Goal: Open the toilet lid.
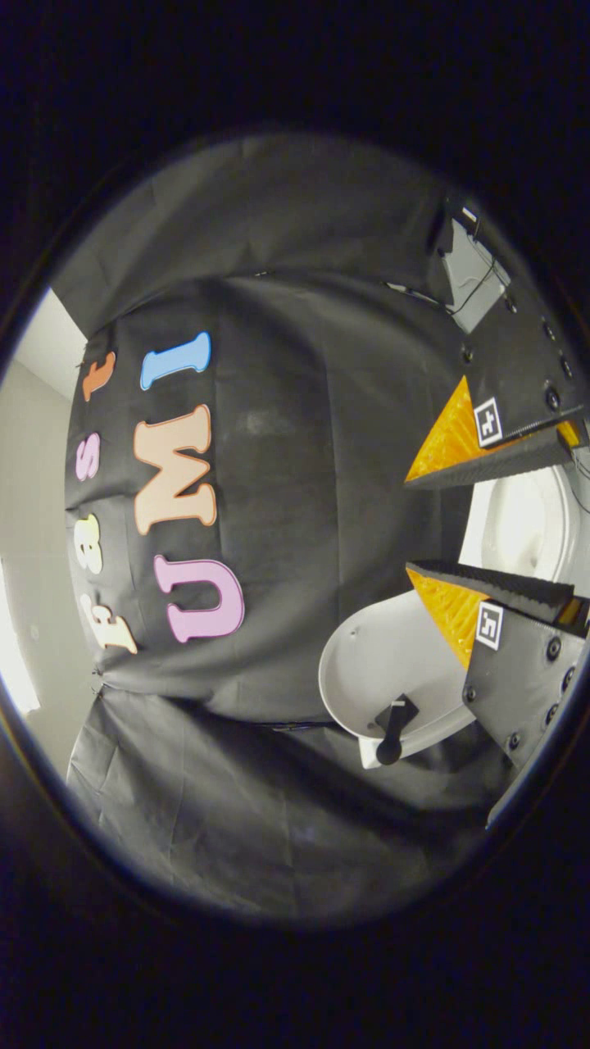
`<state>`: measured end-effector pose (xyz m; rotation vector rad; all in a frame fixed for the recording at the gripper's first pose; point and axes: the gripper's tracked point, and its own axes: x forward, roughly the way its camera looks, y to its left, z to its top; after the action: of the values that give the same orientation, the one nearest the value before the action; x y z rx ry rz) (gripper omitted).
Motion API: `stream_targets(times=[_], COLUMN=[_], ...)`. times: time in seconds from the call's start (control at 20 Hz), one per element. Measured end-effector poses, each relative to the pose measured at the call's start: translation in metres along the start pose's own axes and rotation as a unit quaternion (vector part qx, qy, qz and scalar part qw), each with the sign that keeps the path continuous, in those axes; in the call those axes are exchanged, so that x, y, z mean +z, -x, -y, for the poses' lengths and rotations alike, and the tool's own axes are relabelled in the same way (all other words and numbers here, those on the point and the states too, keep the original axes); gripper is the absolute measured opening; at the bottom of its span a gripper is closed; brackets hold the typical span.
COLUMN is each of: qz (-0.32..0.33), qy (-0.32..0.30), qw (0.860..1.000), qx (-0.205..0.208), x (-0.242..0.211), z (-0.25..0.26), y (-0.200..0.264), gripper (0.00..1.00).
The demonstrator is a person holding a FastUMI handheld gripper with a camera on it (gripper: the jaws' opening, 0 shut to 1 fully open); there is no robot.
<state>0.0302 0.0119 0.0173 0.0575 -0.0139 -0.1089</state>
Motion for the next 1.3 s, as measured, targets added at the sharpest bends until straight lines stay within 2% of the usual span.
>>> stream_targets(times=[0.1,0.2,0.35,0.55,1.0,1.3], qz=[0.006,0.019,0.005,-0.03,-0.036,-0.026], qy=[0.031,0.032,0.023,0.035,0.051,0.045], qw=[0.999,0.999,0.999,0.999,0.998,0.999], qx=[0.003,0.0,-0.027,-0.029,-0.032,-0.008], x=[0.0,0.0,-0.013,-0.028,-0.02,-0.017], z=[0.011,0.025,0.049,0.055,0.057,0.048], y=[0.007,0.012,0.016,0.024,0.033,0.045], gripper=[0.54,0.54,0.54,0.54,0.55,0.55])
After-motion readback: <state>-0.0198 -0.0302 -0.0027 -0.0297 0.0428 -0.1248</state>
